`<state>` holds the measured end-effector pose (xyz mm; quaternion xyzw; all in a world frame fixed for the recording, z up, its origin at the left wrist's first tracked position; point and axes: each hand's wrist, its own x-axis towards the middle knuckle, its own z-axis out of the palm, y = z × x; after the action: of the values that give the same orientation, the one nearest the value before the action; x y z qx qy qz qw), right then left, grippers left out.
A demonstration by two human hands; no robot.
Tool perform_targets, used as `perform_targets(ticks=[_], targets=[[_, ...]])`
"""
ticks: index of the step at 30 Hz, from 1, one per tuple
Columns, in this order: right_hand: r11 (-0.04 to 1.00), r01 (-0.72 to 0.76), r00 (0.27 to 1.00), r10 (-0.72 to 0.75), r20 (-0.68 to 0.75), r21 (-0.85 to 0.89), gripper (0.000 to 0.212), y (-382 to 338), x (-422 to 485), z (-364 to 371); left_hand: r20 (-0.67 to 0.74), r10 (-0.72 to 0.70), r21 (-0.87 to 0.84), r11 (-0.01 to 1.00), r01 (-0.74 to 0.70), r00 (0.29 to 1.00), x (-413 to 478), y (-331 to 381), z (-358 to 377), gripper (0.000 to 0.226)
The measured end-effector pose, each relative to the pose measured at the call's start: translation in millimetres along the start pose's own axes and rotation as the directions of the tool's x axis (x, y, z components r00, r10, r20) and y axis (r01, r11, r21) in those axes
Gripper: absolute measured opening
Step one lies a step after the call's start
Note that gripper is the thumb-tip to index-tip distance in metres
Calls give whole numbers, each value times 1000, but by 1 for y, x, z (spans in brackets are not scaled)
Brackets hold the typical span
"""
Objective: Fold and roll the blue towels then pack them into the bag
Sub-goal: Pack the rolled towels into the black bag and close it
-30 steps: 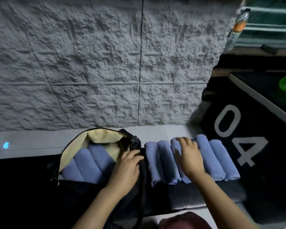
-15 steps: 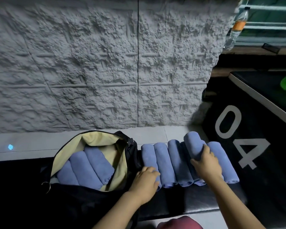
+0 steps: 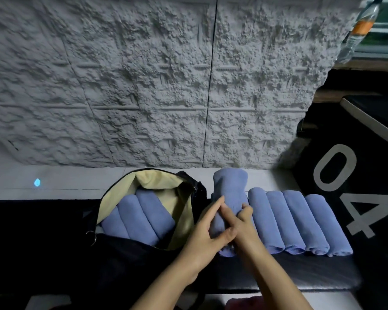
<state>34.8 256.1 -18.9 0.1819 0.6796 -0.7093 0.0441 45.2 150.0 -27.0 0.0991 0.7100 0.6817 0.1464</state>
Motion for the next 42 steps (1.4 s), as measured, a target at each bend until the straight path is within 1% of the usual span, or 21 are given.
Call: perform_targets(ticks=[3,5,8,10,11,13,14,15,16,17,18,20,21,23,25,28,30,32,33,37,42], targets=[[975,-87,994,73,75,203,22,-3,-5,13,-47,18,-40,999,-20,999,-7,8,-20,70],[929,-110,986,57,157,354,32,-5,-5,15,-90,-32,-162,987,17,995,-10,17,-35,62],[800,-275,954,159,254,533,45,-7,-7,15,52,-164,-437,883,170,985,-14,27,-54,51],[744,-369,923,223,314,557,43,-4,-3,15,149,-242,-464,839,284,959,-20,28,-60,49],[731,-411,904,251,346,544,45,-7,-2,20,178,-276,-441,836,327,945,-23,28,-63,50],[811,-392,917,311,249,433,38,-4,0,38,205,-314,-312,877,366,927,-24,29,-72,46],[904,-243,969,243,43,353,19,-1,3,45,181,-312,-191,919,345,933,-20,28,-80,40],[970,-63,974,111,-197,237,14,-1,6,50,97,-269,6,963,270,958,-13,28,-92,31],[982,1,968,47,-245,189,17,-2,11,52,-30,-148,294,944,150,989,-1,26,-107,23],[967,-21,993,50,-107,255,8,-3,14,52,-115,29,607,793,47,993,12,26,-123,17],[958,-97,995,86,50,269,13,-3,18,52,-115,160,848,529,13,980,27,26,-140,14],[988,0,994,-17,111,152,32,-4,25,50,-41,156,999,3,41,987,54,25,-167,26],[990,119,991,-123,58,72,33,-4,30,61,-12,102,987,-160,29,995,65,25,-177,36],[939,326,945,-328,6,-112,33,-8,35,92,39,75,966,-258,-19,996,83,20,-189,51],[851,442,895,-440,75,-284,38,-3,45,121,75,29,973,-221,-67,997,100,15,-200,53],[742,355,923,-373,90,-568,25,13,65,141,32,-15,999,30,-32,999,114,16,-219,50],[520,262,936,-342,83,-813,22,26,72,144,124,45,990,58,-126,991,114,18,-223,60],[268,241,925,-354,138,-933,38,38,78,149,201,67,979,28,-204,977,109,20,-222,65],[209,217,931,-339,137,-953,41,39,80,151,207,69,977,32,-210,976,106,22,-219,68],[272,110,994,-54,99,-956,40,32,96,166,214,95,974,59,-220,972,105,18,-216,70],[352,133,923,297,246,-926,44,17,117,169,208,114,958,176,-226,971,108,18,-225,80]])
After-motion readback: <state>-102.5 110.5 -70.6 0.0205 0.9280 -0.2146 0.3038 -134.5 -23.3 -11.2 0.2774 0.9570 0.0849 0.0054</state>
